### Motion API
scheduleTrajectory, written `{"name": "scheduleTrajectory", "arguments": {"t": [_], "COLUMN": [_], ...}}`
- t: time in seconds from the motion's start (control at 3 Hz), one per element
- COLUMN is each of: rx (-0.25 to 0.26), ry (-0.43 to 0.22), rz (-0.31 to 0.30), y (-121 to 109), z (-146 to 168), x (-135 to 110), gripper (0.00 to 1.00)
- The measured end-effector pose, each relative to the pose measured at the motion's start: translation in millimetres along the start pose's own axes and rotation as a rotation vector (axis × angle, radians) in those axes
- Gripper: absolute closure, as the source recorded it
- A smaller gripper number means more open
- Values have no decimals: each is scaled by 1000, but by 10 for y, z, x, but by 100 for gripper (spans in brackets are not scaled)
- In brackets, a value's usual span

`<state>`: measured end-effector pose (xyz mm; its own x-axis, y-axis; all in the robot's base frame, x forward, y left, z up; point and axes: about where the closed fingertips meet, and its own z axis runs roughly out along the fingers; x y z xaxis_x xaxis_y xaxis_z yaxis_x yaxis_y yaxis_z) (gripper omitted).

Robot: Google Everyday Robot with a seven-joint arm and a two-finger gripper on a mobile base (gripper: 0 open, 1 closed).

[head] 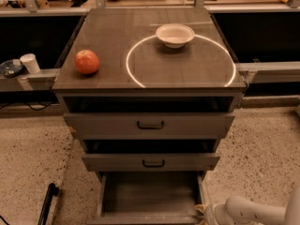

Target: Open bottom drawer

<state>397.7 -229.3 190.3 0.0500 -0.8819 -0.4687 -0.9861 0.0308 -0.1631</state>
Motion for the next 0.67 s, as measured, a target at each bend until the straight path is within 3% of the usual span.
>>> {"name": "scheduleTrajectory", "arguments": {"t": [0.33,0.67], "rx": [42,91], "ry": [-79,-189], "rz": [-1,-43], "y": [-44,-16], "z": [-119,-424], "x": [-41,-176], "gripper": [22,1]}}
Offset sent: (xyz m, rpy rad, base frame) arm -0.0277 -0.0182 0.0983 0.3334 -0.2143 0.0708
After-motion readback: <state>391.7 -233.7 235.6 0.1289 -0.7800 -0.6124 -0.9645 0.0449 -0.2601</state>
